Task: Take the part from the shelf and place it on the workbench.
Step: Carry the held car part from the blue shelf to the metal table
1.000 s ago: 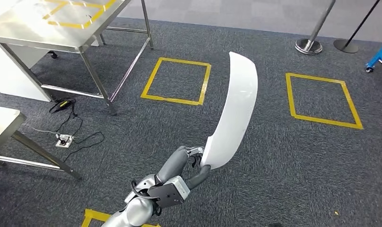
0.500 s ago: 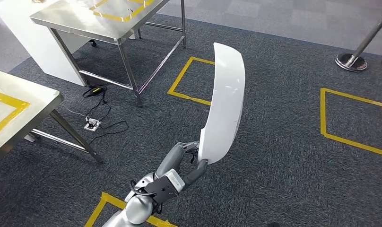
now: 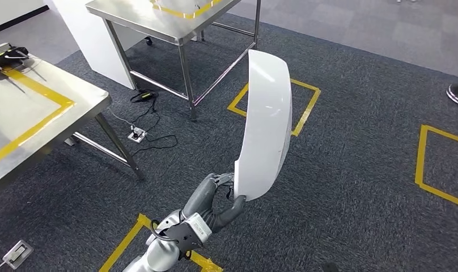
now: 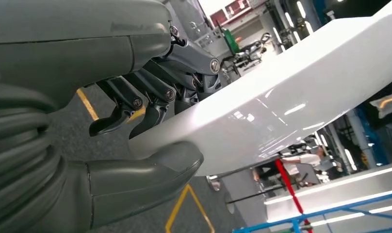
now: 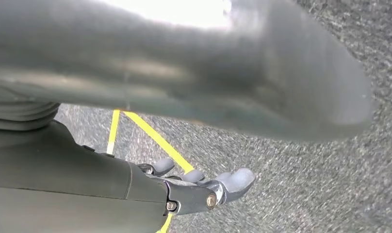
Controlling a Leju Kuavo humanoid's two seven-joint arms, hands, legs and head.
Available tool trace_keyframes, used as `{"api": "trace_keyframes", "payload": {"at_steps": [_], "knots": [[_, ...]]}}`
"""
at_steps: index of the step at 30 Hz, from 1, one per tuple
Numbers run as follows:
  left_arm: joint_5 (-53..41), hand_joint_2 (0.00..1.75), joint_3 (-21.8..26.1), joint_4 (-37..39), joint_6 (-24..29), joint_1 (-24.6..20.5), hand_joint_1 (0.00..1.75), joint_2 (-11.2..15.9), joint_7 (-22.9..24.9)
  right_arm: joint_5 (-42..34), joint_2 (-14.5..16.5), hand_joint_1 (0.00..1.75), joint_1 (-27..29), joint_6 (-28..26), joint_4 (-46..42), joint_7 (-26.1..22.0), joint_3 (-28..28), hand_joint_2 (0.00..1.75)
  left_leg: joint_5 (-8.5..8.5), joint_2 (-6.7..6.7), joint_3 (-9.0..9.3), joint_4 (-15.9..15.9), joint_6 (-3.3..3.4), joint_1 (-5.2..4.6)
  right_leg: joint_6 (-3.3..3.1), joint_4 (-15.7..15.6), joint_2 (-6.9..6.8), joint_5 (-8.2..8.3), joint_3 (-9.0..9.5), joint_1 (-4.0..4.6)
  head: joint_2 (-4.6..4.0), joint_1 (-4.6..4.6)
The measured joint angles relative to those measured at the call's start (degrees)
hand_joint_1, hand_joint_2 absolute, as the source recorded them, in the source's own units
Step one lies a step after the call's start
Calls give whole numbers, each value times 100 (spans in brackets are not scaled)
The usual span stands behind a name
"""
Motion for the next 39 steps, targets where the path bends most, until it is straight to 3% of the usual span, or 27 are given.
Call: {"api": "trace_keyframes", "payload": {"at_steps": [1, 3, 5, 7, 8, 10, 12, 14, 16, 18, 20, 22, 23, 24, 25, 27, 29, 31, 32, 34, 36, 37, 38, 39], "knots": [[-30, 175, 0, -4, 1, 5, 175, 7, 37, 2, 0, 0, -9, 1, -1, 4, 5, 0, 16, -64, 3, -17, 32, 8, 36, 14, 27, -22, 8, -12, 0, 1], [-65, 175, 0, -12, 20, 4, 175, 9, 124, 1, 1, 0, -15, 0, -3, 3, 12, 0, 53, -186, 14, -54, 99, 46, 103, 266, 296, -195, -91, -45, 0, 10], [-66, 175, 0, -8, 54, -3, 175, 2, 205, -4, 0, 0, 4, 0, -4, 0, 13, 0, 71, -314, 0, -59, 136, 68, 147, 945, 600, -529, -426, -64, 0, 26], [-108, 175, 0, 15, 102, 2, 175, 12, 267, -3, -2, 0, 31, 4, -4, -2, 13, 0, 76, -472, -21, -44, 145, 70, 161, 1543, 666, -699, -752, -64, 0, 32], [-152, 175, 0, 31, 126, 5, 175, 22, 288, -2, -3, 0, 36, 10, -4, -2, 13, 0, 76, -554, -27, -34, 143, 71, 159, 1564, 673, -626, -785, -66, 0, 33], [-262, 175, 0, 52, 157, 6, 175, 37, 317, 4, -7, 0, 29, 30, -4, -1, 14, 0, 76, -711, -29, -10, 125, 79, 146, 975, 746, -233, -533, -82, 0, 35], [-344, 175, 0, 59, 165, 2, 175, 41, 345, 7, -10, 0, 14, 45, -4, 0, 16, 0, 77, -845, -49, 15, 68, 74, 128, 277, 958, 15, -217, -103, 0, 36], [-418, 175, 0, 62, 188, 0, 175, 44, 383, 4, -11, 0, 3, 49, -4, -1, 17, 0, 99, -954, -82, 6, -16, 74, 86, 57, 1042, 25, -125, -91, 0, 36], [-466, 175, 0, 71, 207, 0, 175, 51, 406, 1, -6, 0, -7, 50, -4, -4, 21, 0, 133, -1042, -116, -32, -99, 86, 11, 31, 924, 57, -108, -80, 0, 36], [-482, 175, 0, 80, 210, -6, 175, 60, 409, 0, 3, 0, -21, 48, -6, -3, 30, 0, 46, -832, -199, 94, -154, 70, -67, -14, 807, 92, -79, -93, 0, 18], [-490, 175, -1, 93, 210, -24, 175, 62, 409, -1, 5, 0, -20, 43, -8, 11, 38, 0, -271, -467, -449, 641, -184, 60, -129, -34, 671, 99, -71, -79, 0, -8], [-493, 175, -2, 115, 210, -34, 175, 66, 410, -3, 4, 0, 7, 38, -8, 24, 39, 0, -561, -332, -759, 1318, -201, 69, -164, -27, 520, 85, -74, -55, 0, -16], [-494, 175, -2, 126, 209, -31, 175, 71, 411, -4, 5, 0, 18, 36, -8, 26, 39, 0, -574, -314, -815, 1459, -202, 70, -170, -22, 447, 78, -73, -49, 0, -18], [-494, 175, -2, 134, 209, -28, 175, 75, 411, -6, 5, 0, 25, 33, -8, 26, 39, 0, -487, -296, -767, 1395, -197, 70, -169, -15, 378, 69, -71, -45, 0, -18], [-494, 175, -2, 139, 207, -29, 175, 79, 409, -11, 7, 0, 27, 29, -8, 22, 39, 0, -322, -250, -609, 1120, -184, 67, -163, -6, 312, 57, -64, -44, 0, -17], [-492, 175, -2, 140, 198, -49, 175, 79, 402, -29, 7, 0, 26, 25, -8, 11, 39, 0, -53, -10, -205, 387, -129, 30, -126, 18, 198, 22, -45, -25, 0, -18], [-486, 175, -2, 140, 187, -83, 175, 75, 393, -54, 4, 0, 24, 25, -8, -2, 39, 0, 13, 121, -31, 42, -50, -12, -66, 29, 99, 4, -30, 3, 0, -13], [-481, 175, -2, 140, 162, -102, 175, 73, 389, -75, 4, 0, 8, 22, -10, -4, 39, 0, 37, -3, -41, 14, 30, -22, -2, 11, -3, 3, -7, 9, 0, -10], [-481, 175, -2, 140, 145, -108, 175, 68, 388, -80, 6, 0, -3, 17, -13, -2, 39, 0, 56, -64, -34, -11, 64, -12, 32, 24, 34, -20, 2, -1, 0, -10], [-481, 175, -4, 143, 108, -150, 175, 38, 388, -93, 12, 0, -16, -3, -18, -1, 39, 0, 100, -184, -18, -63, 132, 27, 100, 308, 313, -211, -114, -29, 0, -1], [-482, 175, -16, 151, 74, -202, 175, -10, 390, -124, 15, 0, -4, -26, -19, -15, 39, 0, 122, -318, -39, -70, 169, 45, 143, 1014, 603, -546, -464, -48, 0, 13], [-481, 175, -23, 160, 50, -215, 175, -26, 391, -139, 14, 0, 7, -36, -19, -24, 39, 0, 128, -396, -51, -65, 176, 46, 155, 1357, 649, -660, -646, -51, 0, 17], [-479, 175, -28, 173, 32, -218, 175, -34, 393, -153, 14, 0, 18, -44, -19, -30, 39, 0, 130, -476, -58, -56, 178, 46, 161, 1546, 668, -674, -757, -53, 0, 17], [-473, 175, -30, 187, 16, -219, 175, -38, 396, -161, 12, 0, 26, -52, -19, -35, 39, 0, 132, -552, -62, -45, 175, 47, 160, 1521, 677, -578, -766, -56, 0, 18]]}}
